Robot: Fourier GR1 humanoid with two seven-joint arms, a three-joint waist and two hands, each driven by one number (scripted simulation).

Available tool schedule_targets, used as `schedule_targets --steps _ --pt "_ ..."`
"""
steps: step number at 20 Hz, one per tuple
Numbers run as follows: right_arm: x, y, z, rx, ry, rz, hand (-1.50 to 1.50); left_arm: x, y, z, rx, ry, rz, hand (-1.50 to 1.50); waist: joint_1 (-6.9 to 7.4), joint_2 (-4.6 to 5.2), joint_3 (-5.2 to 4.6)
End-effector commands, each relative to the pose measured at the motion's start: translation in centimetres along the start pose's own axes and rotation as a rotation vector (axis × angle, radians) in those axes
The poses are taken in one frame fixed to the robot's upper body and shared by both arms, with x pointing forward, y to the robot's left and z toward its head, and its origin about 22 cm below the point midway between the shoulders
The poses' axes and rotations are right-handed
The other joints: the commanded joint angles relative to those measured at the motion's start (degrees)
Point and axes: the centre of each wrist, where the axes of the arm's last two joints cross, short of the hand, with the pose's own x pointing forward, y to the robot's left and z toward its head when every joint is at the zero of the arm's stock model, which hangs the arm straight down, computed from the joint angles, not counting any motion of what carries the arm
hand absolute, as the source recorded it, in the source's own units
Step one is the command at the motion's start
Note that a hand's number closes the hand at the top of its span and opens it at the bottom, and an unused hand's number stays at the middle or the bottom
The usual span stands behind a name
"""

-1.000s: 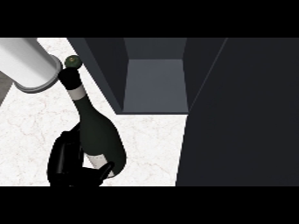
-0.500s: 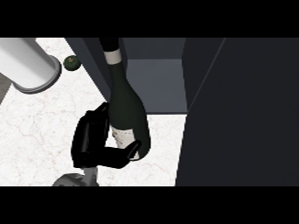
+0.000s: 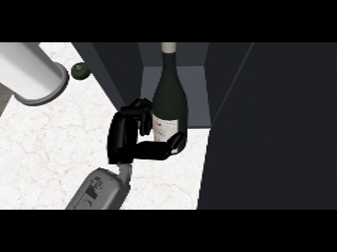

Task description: Pick up the wine, place it into the cabinet and close the cabinet

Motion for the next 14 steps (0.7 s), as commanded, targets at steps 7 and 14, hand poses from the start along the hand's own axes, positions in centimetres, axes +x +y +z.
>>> schedule_targets --steps 7,14 --pt "0.5 -0.3 0.6 0.021 -0.038 -0.044 -1.5 -3.2 -2.3 -2.3 0.035 0.028 -0.109 1.5 -0.3 0.06 -0.01" --pt "2.4 0.0 0.4 0.015 -0.035 -0.063 -1.5 -6.2 -0.4 -2.0 0.019 0.015 -0.111 1.5 0.02 0.02 -0.03"
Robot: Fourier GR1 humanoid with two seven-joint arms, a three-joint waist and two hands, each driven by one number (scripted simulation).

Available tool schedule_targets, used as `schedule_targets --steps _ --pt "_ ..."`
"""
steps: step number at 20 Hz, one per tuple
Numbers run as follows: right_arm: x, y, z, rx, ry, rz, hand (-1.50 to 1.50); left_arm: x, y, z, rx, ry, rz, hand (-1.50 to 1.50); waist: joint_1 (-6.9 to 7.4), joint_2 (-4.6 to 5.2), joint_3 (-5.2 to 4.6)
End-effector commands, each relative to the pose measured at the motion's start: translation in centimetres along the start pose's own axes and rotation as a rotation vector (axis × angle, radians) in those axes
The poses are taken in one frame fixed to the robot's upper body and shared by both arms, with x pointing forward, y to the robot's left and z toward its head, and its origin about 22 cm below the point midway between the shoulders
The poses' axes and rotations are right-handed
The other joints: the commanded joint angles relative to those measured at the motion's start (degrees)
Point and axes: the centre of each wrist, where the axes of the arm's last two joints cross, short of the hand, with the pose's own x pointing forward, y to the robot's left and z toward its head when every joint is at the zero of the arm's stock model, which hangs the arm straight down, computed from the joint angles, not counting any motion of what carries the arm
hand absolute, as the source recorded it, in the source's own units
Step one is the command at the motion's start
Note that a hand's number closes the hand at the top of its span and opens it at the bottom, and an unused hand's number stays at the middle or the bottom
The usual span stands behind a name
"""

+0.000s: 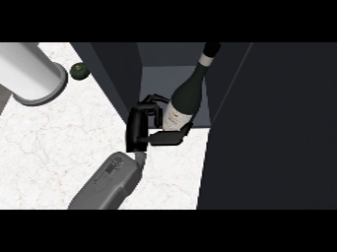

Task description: Pick up the wine, place it into the cabinet and close the cabinet

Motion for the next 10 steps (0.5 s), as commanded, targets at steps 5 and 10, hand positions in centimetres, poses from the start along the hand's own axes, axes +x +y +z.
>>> schedule_targets --steps 5,10 --pt "-0.8 -0.8 0.1 0.01 -0.033 -0.044 -1.5 -1.8 0.5 -2.2 0.034 -0.024 0.019 1.5 -0.29 0.11 0.0" --pt "-0.3 -0.5 0.2 0.011 -0.03 -0.045 -1.5 -0.3 -1.4 -3.9 -0.002 -0.018 0.041 1.5 -0.82 0.16 -0.01"
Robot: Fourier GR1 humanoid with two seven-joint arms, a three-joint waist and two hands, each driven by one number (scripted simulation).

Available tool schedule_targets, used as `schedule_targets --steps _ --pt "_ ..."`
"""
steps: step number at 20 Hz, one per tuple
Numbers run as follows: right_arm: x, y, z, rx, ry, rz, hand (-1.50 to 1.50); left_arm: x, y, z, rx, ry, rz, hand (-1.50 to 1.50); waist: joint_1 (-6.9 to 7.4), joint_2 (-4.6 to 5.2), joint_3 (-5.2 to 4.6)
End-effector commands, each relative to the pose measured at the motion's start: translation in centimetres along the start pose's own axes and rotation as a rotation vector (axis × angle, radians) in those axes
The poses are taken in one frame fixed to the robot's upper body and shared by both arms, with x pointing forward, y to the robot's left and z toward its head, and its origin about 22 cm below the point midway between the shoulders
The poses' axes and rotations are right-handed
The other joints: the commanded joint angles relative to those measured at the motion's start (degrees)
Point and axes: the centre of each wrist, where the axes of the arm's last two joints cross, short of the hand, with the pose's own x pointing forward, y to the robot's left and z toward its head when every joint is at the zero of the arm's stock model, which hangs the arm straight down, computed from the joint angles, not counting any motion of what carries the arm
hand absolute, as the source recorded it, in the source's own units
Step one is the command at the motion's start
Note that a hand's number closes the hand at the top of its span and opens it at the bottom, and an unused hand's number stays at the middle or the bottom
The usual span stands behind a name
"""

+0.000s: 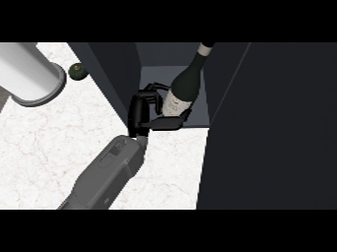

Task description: Pick up the wine, place it into the cabinet and close the cabinet

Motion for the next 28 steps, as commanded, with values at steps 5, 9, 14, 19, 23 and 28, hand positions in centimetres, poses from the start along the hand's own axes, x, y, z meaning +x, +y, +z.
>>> schedule_targets --steps 5,9,14,19,23,28 --pt "1.0 -0.4 -0.5 0.011 -0.033 -0.024 -1.5 0.7 -0.9 -3.1 0.006 0.008 0.017 1.5 -0.77 0.18 0.0" --pt "-0.7 -1.0 1.4 0.022 -0.021 -0.04 -1.5 1.3 -0.8 -4.7 0.004 0.044 0.017 1.5 -0.98 0.18 0.04" --pt "0.8 -0.3 0.9 0.04 -0.042 -0.031 -1.5 1.3 -0.7 -5.7 0.041 0.055 -0.021 1.5 -2.19 0.54 0.0" --pt "-0.1 0.8 0.2 0.056 -0.036 -0.035 -1.5 1.3 -0.6 -6.2 0.037 0.074 -0.159 1.5 -2.52 0.76 0.0" --pt "1.2 -0.9 -0.3 0.063 -0.051 -0.026 -1.5 -0.7 0.9 -5.1 0.065 0.11 -0.141 1.5 -3.87 1.19 -0.05" --pt "-0.3 0.0 -0.7 0.065 -0.03 -0.018 -1.5 -1.9 1.9 -4.3 0.036 0.113 -0.152 1.5 -2.68 0.97 -0.03"
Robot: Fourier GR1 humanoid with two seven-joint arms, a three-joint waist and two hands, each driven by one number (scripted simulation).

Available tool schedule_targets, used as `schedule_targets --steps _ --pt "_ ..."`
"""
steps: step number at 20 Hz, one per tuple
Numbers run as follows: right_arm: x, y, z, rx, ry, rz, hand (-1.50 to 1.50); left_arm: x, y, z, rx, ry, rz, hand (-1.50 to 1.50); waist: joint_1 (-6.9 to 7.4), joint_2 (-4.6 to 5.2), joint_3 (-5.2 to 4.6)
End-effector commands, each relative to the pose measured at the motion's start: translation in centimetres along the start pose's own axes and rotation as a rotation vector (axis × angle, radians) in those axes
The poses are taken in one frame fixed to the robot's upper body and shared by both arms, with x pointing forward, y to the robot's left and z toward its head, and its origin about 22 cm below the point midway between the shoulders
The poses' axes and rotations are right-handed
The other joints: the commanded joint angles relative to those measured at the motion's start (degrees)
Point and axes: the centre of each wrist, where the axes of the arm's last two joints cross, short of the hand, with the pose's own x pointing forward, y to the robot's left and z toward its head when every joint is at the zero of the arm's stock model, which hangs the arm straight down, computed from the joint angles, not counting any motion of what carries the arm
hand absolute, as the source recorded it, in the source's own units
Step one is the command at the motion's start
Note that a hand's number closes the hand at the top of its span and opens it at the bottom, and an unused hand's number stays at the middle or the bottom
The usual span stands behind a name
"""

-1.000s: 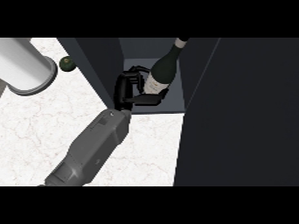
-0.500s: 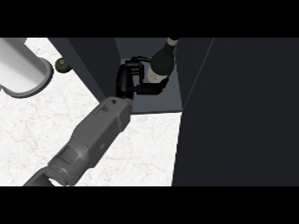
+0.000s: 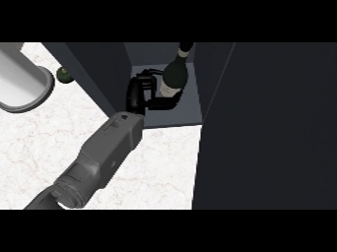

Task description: Pick up the wine, place it into the cabinet and close the cabinet

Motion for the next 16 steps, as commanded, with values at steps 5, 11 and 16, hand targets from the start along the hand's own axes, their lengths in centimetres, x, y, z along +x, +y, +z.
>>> schedule_targets --steps 5,11,16 --pt "-0.2 0.7 0.3 -0.015 -0.008 0.0 -1.5 -3.9 1.9 2.4 0.02 0.013 -0.023 1.5 -0.65 0.19 -0.03" --pt "-0.1 0.6 -1.0 0.011 -0.022 -0.002 -1.5 -3.5 1.9 1.8 0.014 -0.03 -0.042 1.5 -1.45 0.8 -0.11" --pt "-0.4 0.1 -1.8 0.022 -0.017 -0.018 -1.5 -0.8 0.4 0.3 0.037 -0.061 -0.027 1.5 -2.38 0.79 -0.07"
